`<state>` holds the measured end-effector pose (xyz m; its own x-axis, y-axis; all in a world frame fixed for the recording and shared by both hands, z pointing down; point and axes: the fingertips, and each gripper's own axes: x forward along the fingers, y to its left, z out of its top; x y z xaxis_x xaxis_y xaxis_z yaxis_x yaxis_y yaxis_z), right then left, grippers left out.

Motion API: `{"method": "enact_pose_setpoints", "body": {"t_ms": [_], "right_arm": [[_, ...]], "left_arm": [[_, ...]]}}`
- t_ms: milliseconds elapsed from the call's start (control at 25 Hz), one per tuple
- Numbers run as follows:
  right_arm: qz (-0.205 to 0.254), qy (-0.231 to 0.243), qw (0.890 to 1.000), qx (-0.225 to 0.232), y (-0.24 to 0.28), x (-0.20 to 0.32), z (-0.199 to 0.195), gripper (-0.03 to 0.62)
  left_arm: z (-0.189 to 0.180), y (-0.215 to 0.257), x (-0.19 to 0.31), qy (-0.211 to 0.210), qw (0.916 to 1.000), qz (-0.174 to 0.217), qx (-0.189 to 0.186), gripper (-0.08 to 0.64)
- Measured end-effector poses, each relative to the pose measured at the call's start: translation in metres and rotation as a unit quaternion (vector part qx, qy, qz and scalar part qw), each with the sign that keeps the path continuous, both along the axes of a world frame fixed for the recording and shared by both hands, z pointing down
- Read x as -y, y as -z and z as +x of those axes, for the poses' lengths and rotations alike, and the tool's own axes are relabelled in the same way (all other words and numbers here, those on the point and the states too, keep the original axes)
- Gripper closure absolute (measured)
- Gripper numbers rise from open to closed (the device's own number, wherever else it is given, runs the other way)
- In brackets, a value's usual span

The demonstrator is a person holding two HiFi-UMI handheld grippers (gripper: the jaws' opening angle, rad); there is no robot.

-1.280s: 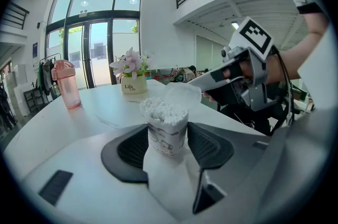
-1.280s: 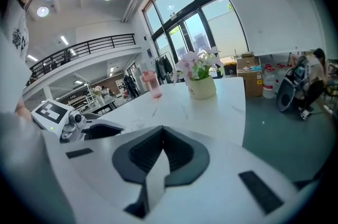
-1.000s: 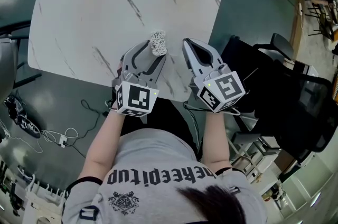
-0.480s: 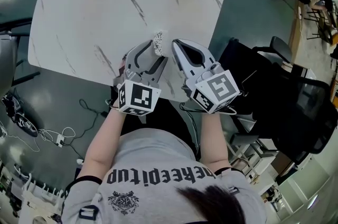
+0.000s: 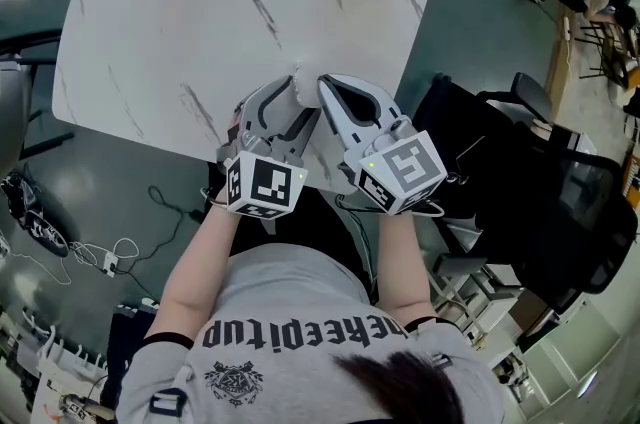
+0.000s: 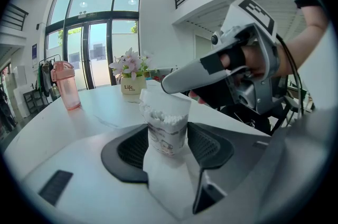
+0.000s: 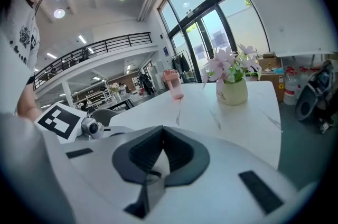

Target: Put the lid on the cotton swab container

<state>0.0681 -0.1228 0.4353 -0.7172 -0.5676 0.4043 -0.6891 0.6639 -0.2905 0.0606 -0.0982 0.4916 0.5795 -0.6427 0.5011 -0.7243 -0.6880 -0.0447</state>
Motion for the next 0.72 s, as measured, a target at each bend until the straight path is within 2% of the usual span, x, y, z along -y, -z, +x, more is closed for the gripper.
{"method": "enact_pose_setpoints", "body": {"t_ms": [720], "right_arm": [[0.003,0.03,0.999,-0.034,-0.002,0.003,-0.012,0.58]], "left_arm": [[0.0,0.0,0.004,-0.003,1.0,0.0,-0.005,0.319]]}}
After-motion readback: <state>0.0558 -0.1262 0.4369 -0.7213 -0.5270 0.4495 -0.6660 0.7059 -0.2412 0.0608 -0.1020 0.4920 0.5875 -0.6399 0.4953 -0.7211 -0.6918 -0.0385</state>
